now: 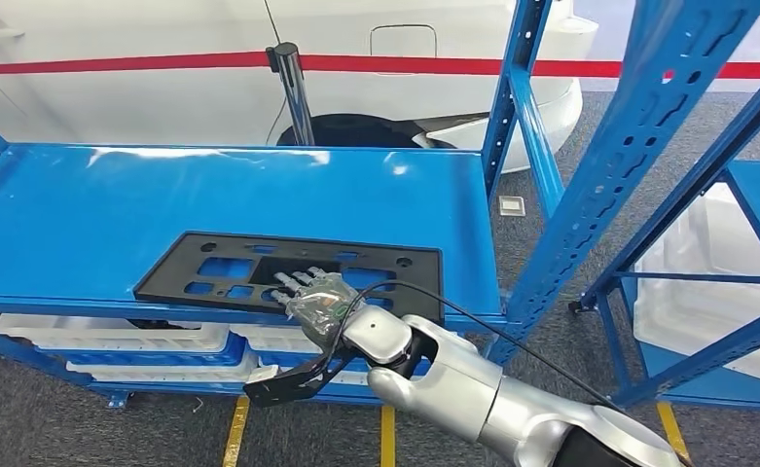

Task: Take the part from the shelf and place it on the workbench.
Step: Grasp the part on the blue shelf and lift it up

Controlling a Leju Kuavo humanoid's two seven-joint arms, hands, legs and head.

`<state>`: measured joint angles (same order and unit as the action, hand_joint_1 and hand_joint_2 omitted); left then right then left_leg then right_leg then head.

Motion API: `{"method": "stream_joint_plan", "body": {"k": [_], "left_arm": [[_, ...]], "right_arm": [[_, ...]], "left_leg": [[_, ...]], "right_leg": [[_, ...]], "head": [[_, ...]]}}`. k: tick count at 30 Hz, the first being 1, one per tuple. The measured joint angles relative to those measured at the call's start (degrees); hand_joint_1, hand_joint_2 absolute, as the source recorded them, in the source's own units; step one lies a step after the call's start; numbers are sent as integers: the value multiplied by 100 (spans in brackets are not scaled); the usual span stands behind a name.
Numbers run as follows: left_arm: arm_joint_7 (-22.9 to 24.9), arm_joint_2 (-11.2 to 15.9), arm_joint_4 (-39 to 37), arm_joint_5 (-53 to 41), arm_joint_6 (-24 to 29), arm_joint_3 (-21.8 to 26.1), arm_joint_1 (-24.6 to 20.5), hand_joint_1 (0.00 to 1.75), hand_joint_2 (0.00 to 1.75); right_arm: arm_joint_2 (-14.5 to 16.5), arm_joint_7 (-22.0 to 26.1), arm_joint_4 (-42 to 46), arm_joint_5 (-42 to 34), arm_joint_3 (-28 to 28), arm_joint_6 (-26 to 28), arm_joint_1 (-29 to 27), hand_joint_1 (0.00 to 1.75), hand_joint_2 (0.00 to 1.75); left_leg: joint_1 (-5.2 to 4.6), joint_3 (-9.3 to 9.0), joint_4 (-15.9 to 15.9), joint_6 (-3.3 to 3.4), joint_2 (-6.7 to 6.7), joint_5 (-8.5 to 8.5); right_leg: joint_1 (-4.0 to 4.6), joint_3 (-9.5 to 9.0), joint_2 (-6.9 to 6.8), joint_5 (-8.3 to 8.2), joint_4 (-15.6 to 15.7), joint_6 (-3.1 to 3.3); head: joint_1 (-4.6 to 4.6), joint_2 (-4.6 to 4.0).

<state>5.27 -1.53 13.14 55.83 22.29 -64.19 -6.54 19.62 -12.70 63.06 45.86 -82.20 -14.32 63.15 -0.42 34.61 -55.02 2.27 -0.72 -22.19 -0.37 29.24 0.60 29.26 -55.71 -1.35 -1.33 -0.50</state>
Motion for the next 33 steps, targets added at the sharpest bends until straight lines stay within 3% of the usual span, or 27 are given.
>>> {"method": "stream_joint_plan", "body": {"k": [2,4,5,6,7,8,10,11,13,19,29,33], "left_arm": [[1,-5,0,-8,-1,0,-4,0,0],[9,-8,0,-12,-6,0,-11,0,0],[14,-9,0,-12,-10,0,-8,0,0],[21,-9,0,-12,-15,0,-2,0,0],[25,-9,0,-12,-18,0,5,0,0],[25,-9,0,-17,-20,0,8,0,0],[7,-9,0,-56,-7,0,2,0,0],[-5,-9,0,-83,4,0,-8,0,0],[-33,-9,0,-123,26,0,-19,0,0],[-238,-9,0,-169,57,-2,-14,0,0],[-379,-9,0,-179,56,-2,-12,0,0],[-510,-9,0,-218,108,-2,-12,0,175]], "right_arm": [[11,-12,-7,-13,-13,25,7,0,175],[4,-35,-14,-24,-33,64,4,0,175],[-4,-51,-20,-27,-44,84,-5,0,175],[-11,-69,-26,-29,-55,99,-17,0,175],[-16,-83,-32,-31,-66,114,-27,44,175],[-19,-99,-37,-31,-74,129,-33,87,175],[-21,-132,-43,-30,-85,174,-33,175,175],[-22,-155,-47,-28,-87,207,-30,175,175],[-23,-199,-56,-24,-90,274,-24,175,175],[-25,-275,-66,-13,-90,327,-8,175,175],[-47,-304,-66,-4,-88,374,38,175,175],[-71,-326,-66,10,-88,392,51,175,175]], "left_leg": [[36,-84,50,58,6,-28],[41,-147,60,109,13,-80],[40,-179,59,119,13,-110],[40,-220,59,121,10,-145],[41,-271,58,117,4,-183],[42,-335,58,108,-3,-224],[30,-453,54,71,-18,-310],[20,-488,50,44,-25,-347],[3,-504,44,8,-34,-392],[13,-519,94,24,-25,-399],[11,-534,128,-26,-25,-385],[7,-542,128,-30,-25,-383]], "right_leg": [[0,145,-11,164,-350,-63],[-11,588,-16,443,-1128,-100],[-14,833,-17,525,-1491,-110],[-16,1004,-18,502,-1687,-114],[-17,1070,-19,362,-1665,-112],[-18,1020,-22,114,-1408,-103],[-11,741,-29,-394,-606,-67],[-5,621,-30,-532,-293,-40],[15,529,-23,-561,-63,3],[29,541,5,-550,-38,40],[32,532,2,-539,-40,62],[23,521,2,-541,-39,64]], "head": [[1,0],[2,0],[2,0],[2,0],[2,0],[2,0],[1,-2],[-1,-4],[-3,-5],[-3,-2],[-3,-2],[-3,-2]]}}
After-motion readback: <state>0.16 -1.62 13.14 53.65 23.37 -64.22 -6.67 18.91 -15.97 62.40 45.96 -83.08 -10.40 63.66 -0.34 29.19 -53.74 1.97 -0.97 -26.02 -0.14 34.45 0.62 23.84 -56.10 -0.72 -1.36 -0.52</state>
